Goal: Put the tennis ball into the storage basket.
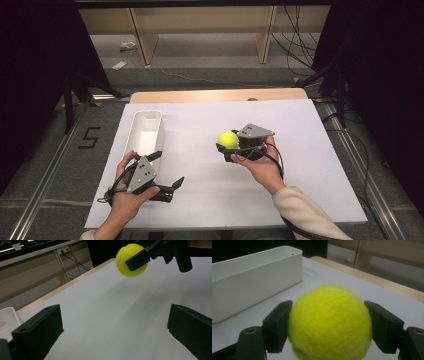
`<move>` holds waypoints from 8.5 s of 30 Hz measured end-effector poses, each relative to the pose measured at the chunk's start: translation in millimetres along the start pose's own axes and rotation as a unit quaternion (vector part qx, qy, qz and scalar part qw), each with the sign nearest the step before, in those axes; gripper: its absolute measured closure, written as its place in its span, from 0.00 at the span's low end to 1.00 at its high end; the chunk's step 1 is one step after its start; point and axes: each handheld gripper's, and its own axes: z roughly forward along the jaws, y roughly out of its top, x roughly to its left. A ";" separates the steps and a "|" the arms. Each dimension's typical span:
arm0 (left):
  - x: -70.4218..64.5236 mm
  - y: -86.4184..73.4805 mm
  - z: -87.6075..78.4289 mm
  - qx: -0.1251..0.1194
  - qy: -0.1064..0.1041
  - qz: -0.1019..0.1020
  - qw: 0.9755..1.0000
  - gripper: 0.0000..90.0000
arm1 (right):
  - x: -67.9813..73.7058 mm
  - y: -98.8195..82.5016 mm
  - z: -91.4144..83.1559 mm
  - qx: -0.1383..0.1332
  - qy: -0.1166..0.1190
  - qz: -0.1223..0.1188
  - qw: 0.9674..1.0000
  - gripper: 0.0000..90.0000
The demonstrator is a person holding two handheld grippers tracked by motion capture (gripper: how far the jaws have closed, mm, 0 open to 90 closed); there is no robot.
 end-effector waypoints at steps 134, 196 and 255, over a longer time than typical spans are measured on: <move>-3.7 0.6 0.7 -0.001 -0.010 0.008 1.000 0.00 | 39.5 27.8 41.3 -0.005 0.043 -0.013 0.999 0.30; -2.7 2.2 -0.3 -0.008 -0.002 0.024 1.000 0.00 | 65.0 66.4 72.2 -0.005 0.060 -0.043 0.997 0.30; -6.3 1.5 -0.3 -0.001 -0.017 0.014 1.000 0.00 | 83.9 84.0 93.8 -0.002 0.077 -0.054 0.996 0.30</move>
